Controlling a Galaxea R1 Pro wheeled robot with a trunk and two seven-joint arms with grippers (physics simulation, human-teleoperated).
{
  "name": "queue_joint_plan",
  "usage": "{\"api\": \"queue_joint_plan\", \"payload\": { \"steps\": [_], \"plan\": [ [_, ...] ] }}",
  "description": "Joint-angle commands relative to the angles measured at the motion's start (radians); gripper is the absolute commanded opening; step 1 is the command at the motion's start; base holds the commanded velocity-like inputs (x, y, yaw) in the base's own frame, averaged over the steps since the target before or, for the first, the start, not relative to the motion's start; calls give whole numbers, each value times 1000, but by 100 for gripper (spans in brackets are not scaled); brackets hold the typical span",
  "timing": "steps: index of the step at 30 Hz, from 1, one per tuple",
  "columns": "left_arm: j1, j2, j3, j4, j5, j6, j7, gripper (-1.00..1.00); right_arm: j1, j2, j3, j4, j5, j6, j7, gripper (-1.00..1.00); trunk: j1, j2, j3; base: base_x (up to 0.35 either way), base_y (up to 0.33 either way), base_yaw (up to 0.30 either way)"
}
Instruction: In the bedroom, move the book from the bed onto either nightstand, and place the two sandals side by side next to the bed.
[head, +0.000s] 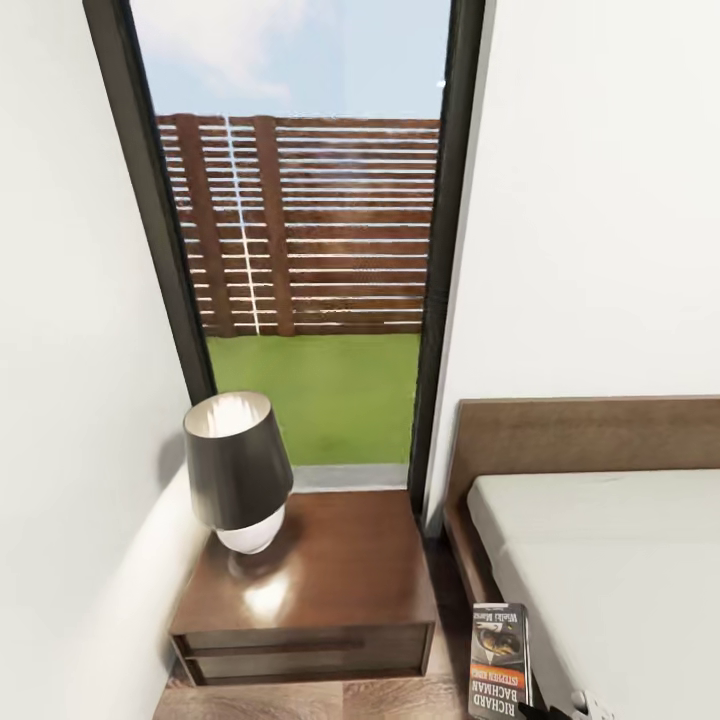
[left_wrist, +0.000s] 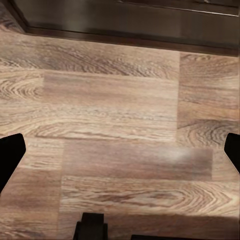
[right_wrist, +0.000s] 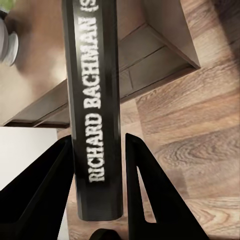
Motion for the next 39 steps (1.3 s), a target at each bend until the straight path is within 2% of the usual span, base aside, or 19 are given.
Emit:
{"api": "queue_joint_plan", "payload": {
  "steps": [1, 11, 39],
  "plan": [
    [-1, 0, -8, 1, 11, -3, -5, 100, -1, 0, -5, 0, -6, 11, 3, -100, 0, -1, -1, 158, 0, 0],
    [-1, 0, -8, 2, 10, -3, -5, 100, -1, 0, -5, 0, -6, 11, 3, -100, 0, -1, -1, 70, 0, 0],
    [-1, 0, -8, 1, 10, -3, -5, 100, -1, 0, -5, 0, -6, 11, 3, -100, 0, -1, -1, 244, 0, 0]
  ]
}}
